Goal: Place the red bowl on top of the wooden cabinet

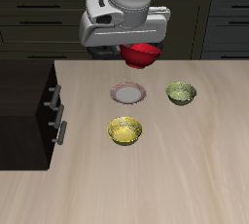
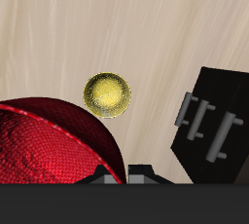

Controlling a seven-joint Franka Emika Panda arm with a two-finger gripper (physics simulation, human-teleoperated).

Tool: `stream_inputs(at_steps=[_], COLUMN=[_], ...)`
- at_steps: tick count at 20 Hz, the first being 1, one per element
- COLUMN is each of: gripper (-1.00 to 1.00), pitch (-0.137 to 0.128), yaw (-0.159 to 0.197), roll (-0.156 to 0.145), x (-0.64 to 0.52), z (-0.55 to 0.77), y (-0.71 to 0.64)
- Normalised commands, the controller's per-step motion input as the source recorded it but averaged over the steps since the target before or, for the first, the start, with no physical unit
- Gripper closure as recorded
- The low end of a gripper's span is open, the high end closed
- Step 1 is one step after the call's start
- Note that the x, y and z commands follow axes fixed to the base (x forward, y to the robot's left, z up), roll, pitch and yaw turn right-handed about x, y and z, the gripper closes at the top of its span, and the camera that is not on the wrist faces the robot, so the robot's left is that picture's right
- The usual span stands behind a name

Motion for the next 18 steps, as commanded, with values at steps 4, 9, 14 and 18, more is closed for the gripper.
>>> stream_inputs(at_steps=[4,9,14,18], gripper=[1.0,1.0,1.0,1.0], pitch=[-0.011,0.006,-0.005,0.002], yaw=[0.037,-0.007,-0.015,0.006], roll=[-0.016,-0.07,-0.068,-0.036], x=[-0.08,-0.01,-0.13,-0.11], z=[0.0,0.0,-0.03,-0.04], y=[-0.32,-0.49,-0.59,-0.43])
